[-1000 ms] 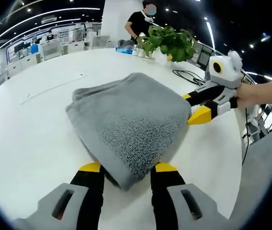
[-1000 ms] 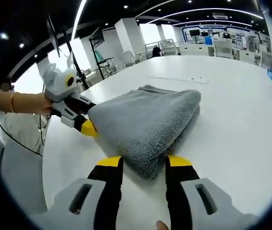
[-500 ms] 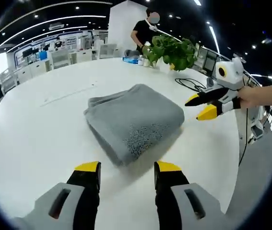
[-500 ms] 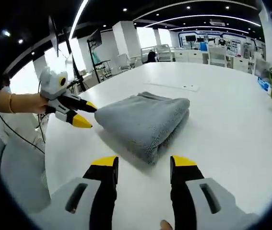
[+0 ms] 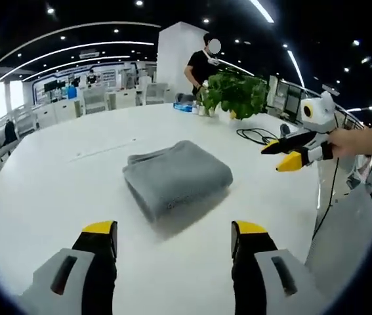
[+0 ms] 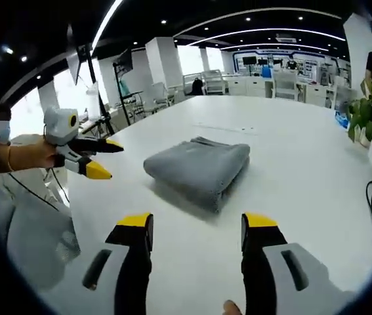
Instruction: Fold the towel on the table until its edges align and the towel forms a compact rectangular stack.
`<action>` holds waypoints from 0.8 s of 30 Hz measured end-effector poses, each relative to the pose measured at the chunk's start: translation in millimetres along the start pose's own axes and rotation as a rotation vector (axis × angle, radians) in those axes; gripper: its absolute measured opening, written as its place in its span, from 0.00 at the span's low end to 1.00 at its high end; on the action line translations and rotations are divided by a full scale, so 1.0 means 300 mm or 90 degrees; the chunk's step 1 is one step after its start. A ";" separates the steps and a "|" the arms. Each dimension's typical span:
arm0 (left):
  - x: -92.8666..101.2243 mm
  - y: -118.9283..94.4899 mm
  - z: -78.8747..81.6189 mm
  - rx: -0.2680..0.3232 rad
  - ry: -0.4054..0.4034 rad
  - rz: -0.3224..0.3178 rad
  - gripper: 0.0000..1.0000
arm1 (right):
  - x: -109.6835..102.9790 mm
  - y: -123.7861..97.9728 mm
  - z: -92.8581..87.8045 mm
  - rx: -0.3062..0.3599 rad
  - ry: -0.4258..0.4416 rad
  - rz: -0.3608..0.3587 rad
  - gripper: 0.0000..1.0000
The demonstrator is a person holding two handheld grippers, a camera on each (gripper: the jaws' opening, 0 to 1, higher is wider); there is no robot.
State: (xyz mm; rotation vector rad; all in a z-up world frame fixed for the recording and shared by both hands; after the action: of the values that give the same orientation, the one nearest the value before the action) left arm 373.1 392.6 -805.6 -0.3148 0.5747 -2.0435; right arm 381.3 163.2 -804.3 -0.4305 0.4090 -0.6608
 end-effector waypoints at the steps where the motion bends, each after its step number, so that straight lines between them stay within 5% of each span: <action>1: 0.004 -0.011 0.003 0.006 -0.003 -0.001 0.76 | -0.014 -0.013 0.007 0.009 -0.006 -0.004 0.56; 10: 0.036 -0.120 -0.024 0.040 -0.024 0.022 0.81 | -0.108 -0.079 -0.001 0.031 -0.033 -0.029 0.74; 18: 0.094 -0.177 -0.050 0.069 -0.062 0.002 0.82 | -0.173 -0.109 -0.086 0.021 -0.006 -0.024 0.76; 24: 0.109 -0.201 -0.067 0.066 -0.043 0.002 0.87 | -0.202 -0.128 -0.137 0.013 0.006 -0.028 0.78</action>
State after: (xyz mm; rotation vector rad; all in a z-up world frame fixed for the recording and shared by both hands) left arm 303.0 396.1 -791.9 -0.3187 0.4261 -2.0430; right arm 298.8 165.7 -805.8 -0.4188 0.4024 -0.7095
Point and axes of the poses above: the point that each gripper's makers call its tool centre point, and the gripper's own axes: y roughly forward along the fingers, x roughly to its right, z roughly out of its top, the point moved 2 cm from there along -y, roughly backward along the fingers, and after that the axes turned 6 degrees about z, right-handed, at the moved point
